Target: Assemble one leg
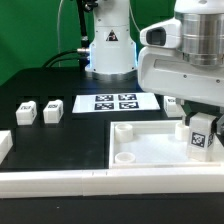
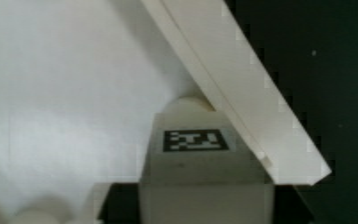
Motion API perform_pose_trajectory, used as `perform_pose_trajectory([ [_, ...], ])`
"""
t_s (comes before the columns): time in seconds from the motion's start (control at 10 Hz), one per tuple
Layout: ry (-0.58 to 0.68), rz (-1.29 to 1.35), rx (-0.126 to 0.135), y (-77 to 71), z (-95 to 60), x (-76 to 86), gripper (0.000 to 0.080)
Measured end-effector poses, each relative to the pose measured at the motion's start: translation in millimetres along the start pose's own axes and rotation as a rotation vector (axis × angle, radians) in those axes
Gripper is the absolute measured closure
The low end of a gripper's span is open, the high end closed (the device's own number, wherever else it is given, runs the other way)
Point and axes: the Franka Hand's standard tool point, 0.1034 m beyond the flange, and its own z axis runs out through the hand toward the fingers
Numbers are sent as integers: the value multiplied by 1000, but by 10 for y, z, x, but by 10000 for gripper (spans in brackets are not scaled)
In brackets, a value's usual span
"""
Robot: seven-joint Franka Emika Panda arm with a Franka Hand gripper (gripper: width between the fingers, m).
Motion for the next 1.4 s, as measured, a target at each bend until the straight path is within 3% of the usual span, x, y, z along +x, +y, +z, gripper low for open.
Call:
perform_pose_trajectory([
  [0.5, -26, 691, 26, -9, -8, 33, 506],
  [0.8, -31, 965, 31, -15, -15, 48, 506],
  [1.0, -31, 959, 31, -16, -13, 44, 506],
  [1.3, -31, 950, 31, -24, -13, 32, 189],
  [1.4, -31, 949, 31, -26, -12, 29, 189],
])
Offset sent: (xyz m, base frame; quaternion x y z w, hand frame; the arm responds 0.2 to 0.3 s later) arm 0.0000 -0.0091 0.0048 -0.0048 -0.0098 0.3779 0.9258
